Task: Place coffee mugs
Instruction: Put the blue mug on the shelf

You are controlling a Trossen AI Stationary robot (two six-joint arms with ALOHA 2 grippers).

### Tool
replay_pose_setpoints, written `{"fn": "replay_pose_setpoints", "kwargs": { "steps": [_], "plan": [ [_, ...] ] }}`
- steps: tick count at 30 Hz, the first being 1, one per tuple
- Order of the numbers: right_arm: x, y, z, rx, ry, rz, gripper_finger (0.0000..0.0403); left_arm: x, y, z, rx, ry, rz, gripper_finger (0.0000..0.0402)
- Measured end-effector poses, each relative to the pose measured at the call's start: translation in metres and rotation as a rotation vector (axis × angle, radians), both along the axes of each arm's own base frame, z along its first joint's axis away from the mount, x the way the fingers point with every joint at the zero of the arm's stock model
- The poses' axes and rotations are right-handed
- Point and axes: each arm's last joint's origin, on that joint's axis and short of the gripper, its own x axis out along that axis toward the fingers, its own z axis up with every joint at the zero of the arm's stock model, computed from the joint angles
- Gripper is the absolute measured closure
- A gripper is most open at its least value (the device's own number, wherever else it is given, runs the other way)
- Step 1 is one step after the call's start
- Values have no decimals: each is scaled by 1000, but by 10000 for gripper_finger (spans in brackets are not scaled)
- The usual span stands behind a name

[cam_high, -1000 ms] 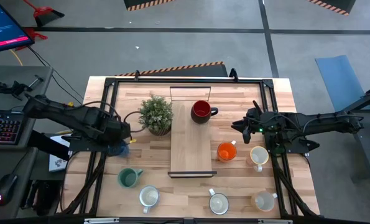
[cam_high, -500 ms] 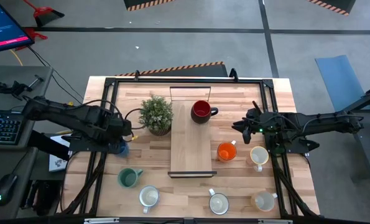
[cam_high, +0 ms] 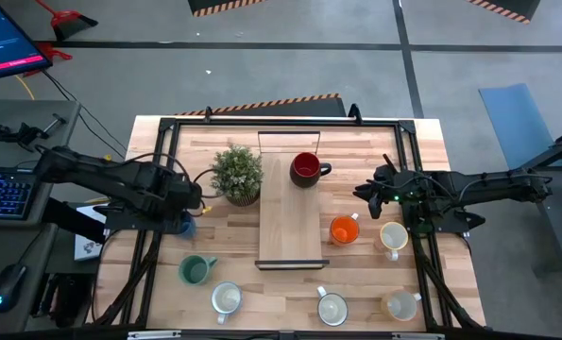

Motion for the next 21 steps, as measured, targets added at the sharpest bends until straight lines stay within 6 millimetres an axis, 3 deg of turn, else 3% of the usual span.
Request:
{"fn": "replay_pose_setpoints", "kwargs": {
  "steps": [15,21],
  "plan": [
    [1,0,1,3,-14,-1,327,4,0,-29,22,98,51,231],
    [1,0,1,3,-15,-1,327,7,-1,-31,14,91,124,231]
  ]
}}
